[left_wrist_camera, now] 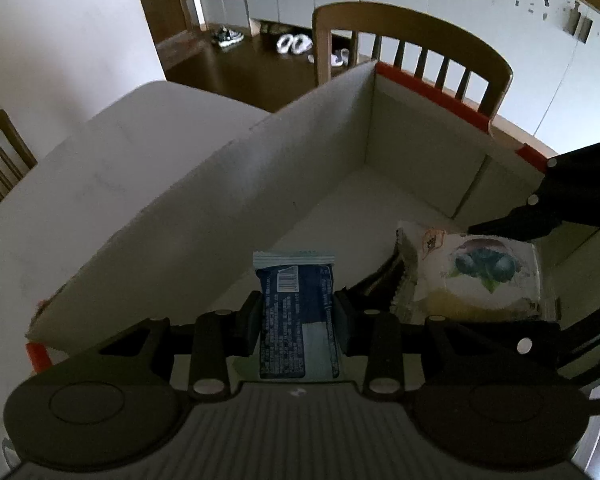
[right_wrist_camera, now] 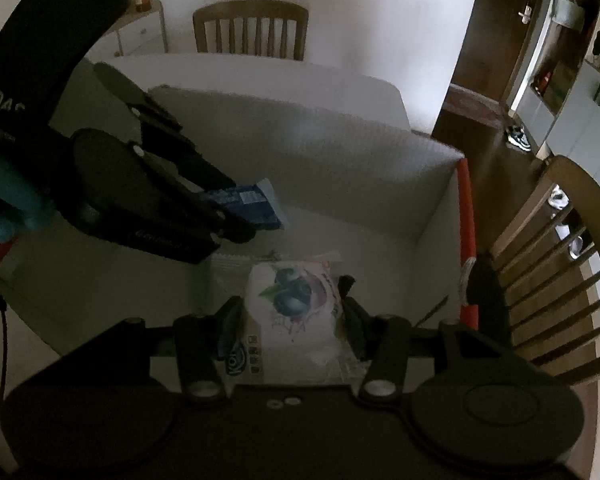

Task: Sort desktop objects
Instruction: 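Lower into the box and open the left tool while the right tool releases the bread bag, then move both tools back from the shoebox to the snack pile, then grasp the yellow bun with the left tool while the right tool grasps the silver chip bag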

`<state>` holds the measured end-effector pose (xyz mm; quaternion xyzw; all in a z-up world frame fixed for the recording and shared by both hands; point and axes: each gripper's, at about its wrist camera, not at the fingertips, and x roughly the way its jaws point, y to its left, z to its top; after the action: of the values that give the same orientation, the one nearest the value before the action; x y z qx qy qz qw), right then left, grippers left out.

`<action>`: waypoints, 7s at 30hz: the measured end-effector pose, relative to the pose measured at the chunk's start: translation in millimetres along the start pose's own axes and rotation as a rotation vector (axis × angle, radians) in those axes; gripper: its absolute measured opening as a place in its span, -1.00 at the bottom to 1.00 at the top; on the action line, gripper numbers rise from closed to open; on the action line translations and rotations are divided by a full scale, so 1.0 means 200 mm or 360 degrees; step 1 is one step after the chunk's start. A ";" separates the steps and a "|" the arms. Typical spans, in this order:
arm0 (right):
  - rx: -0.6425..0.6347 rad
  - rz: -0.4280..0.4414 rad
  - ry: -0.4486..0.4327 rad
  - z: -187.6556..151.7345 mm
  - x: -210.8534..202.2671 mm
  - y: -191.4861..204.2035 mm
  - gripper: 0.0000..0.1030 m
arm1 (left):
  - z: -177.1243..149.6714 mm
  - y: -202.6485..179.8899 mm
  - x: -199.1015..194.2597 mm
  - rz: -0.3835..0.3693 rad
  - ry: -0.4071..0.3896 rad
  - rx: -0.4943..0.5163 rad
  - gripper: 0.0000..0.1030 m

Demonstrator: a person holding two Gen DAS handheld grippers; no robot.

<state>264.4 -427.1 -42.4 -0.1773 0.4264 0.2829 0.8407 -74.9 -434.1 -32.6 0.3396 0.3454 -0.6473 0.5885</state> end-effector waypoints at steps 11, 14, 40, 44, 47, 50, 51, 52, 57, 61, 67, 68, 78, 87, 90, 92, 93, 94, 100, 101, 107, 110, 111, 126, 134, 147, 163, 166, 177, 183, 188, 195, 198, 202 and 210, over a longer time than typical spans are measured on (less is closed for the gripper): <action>-0.0011 -0.0006 0.0063 0.00 0.05 0.00 0.02 | 0.00 0.07 0.08 -0.0036 0.0181 -0.0071 -0.31; -0.0015 0.0002 0.0079 0.00 0.06 0.00 0.02 | -0.01 0.07 0.10 -0.0042 0.0233 -0.0071 -0.31; -0.0007 0.0040 0.0021 0.00 -0.01 -0.02 0.38 | -0.06 0.07 0.04 -0.0064 0.0247 -0.0068 0.36; 0.0004 0.0056 -0.0016 0.00 -0.05 -0.03 0.43 | -0.06 0.06 -0.04 -0.0061 0.0179 -0.0082 0.35; 0.0028 0.0069 -0.0051 0.00 -0.10 -0.03 0.44 | -0.07 0.07 -0.11 -0.0058 0.0126 -0.0101 0.35; 0.0047 0.0078 -0.0083 0.01 -0.14 -0.03 0.45 | -0.06 0.04 -0.15 -0.0050 0.0073 -0.0118 0.35; 0.0049 0.0080 -0.0093 0.01 -0.16 -0.02 0.45 | -0.07 0.04 -0.17 -0.0052 0.0056 -0.0126 0.35; 0.0052 0.0081 -0.0103 0.01 -0.17 -0.02 0.45 | -0.08 0.03 -0.19 -0.0052 0.0035 -0.0136 0.35; 0.0060 0.0084 -0.0152 0.01 -0.24 0.00 0.45 | -0.11 0.02 -0.30 -0.0056 -0.0061 -0.0166 0.35; 0.0078 0.0093 -0.0205 0.01 -0.29 0.01 0.45 | -0.16 0.01 -0.40 -0.0051 -0.0135 -0.0193 0.35; 0.0080 0.0098 -0.0261 0.00 -0.36 0.04 0.46 | -0.25 0.00 -0.55 -0.0045 -0.0245 -0.0280 0.35; 0.0077 0.0099 -0.0270 0.00 -0.37 0.05 0.46 | -0.27 0.00 -0.57 -0.0046 -0.0261 -0.0292 0.35; 0.0090 0.0125 -0.0344 -0.03 -0.43 0.12 0.54 | -0.40 -0.02 -0.71 0.0005 -0.0373 -0.0390 0.53; 0.0111 0.0136 -0.0408 -0.04 -0.49 0.21 0.68 | -0.54 -0.02 -0.84 0.0029 -0.0477 -0.0456 0.71; 0.0106 0.0141 -0.0416 -0.05 -0.51 0.25 0.70 | -0.59 0.00 -0.88 0.0036 -0.0511 -0.0490 0.88; 0.0114 0.0148 -0.0420 -0.05 -0.51 0.28 0.71 | -0.63 0.02 -0.90 0.0048 -0.0537 -0.0510 0.98; 0.0115 0.0138 -0.0421 -0.05 -0.52 0.31 0.72 | -0.66 0.03 -0.91 0.0047 -0.0547 -0.0516 0.98; 0.0118 0.0130 -0.0425 -0.05 -0.52 0.33 0.72 | -0.68 0.05 -0.92 0.0042 -0.0552 -0.0523 0.99; 0.0157 0.0124 -0.0466 -0.02 -0.55 0.46 0.74 | -0.81 0.13 -0.99 0.0062 -0.0591 -0.0536 0.99; 0.0161 0.0120 -0.0467 -0.01 -0.55 0.50 0.74 | -0.83 0.14 -1.01 0.0069 -0.0598 -0.0532 0.99; 0.0175 0.0109 -0.0467 0.06 -0.52 0.67 0.74 | -0.99 0.27 -1.08 0.0142 -0.0615 -0.0549 0.99; 0.0173 0.0121 -0.0460 0.08 -0.50 0.77 0.74 | -1.06 0.35 -1.11 0.0168 -0.0612 -0.0574 0.99; 0.0170 0.0126 -0.0459 0.09 -0.49 0.81 0.74 | -1.09 0.38 -1.12 0.0177 -0.0612 -0.0583 0.99; 0.0120 0.0184 -0.0430 0.27 -0.34 1.22 0.74 | -1.38 0.77 -1.19 0.0289 -0.0626 -0.0652 0.99; 0.0080 0.0204 -0.0416 0.35 -0.25 1.38 0.74 | -1.49 0.94 -1.16 0.0310 -0.0622 -0.0686 0.99; 0.0079 0.0166 -0.0354 0.44 -0.04 1.58 0.74 | -1.61 1.13 -0.98 0.0264 -0.0587 -0.0676 0.99; 0.0139 0.0104 -0.0237 0.48 0.29 1.65 0.73 | -1.70 1.30 -0.75 0.0187 -0.0580 -0.0650 0.99; 0.0167 0.0072 -0.0216 0.49 0.34 1.66 0.73 | -1.71 1.32 -0.71 0.0182 -0.0565 -0.0639 0.99; 0.0305 0.0034 -0.0128 0.49 0.48 1.65 0.71 | -1.76 1.36 -0.62 0.0181 -0.0531 -0.0676 0.99; 0.0336 0.0041 -0.0093 0.48 0.53 1.64 0.66 | -1.76 1.36 -0.58 0.0168 -0.0523 -0.0668 0.99; 0.0342 0.0063 -0.0078 0.48 0.54 1.65 0.53 | -1.76 1.37 -0.57 0.0165 -0.0521 -0.0672 0.97; 0.0341 0.0088 -0.0067 0.49 0.54 1.67 0.28 | -1.75 1.33 -0.58 0.0169 -0.0543 -0.0618 0.60; 0.0349 0.0093 -0.0061 0.50 0.53 1.67 0.20 | -1.74 1.29 -0.59 0.0189 -0.0551 -0.0575 0.50; 0.0353 0.0095 -0.0060 0.50 0.53 1.67 0.13 | -1.74 1.29 -0.60 0.0203 -0.0547 -0.0583 0.48; 0.0364 0.0100 -0.0074 0.51 0.49 1.69 0.04 | -1.75 1.30 -0.63 0.0226 -0.0545 -0.0617 0.45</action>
<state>163.1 -77.6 -83.8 -0.0600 0.4415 0.2628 0.8558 204.9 -89.2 -123.5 0.1296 0.3336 -0.5742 0.7363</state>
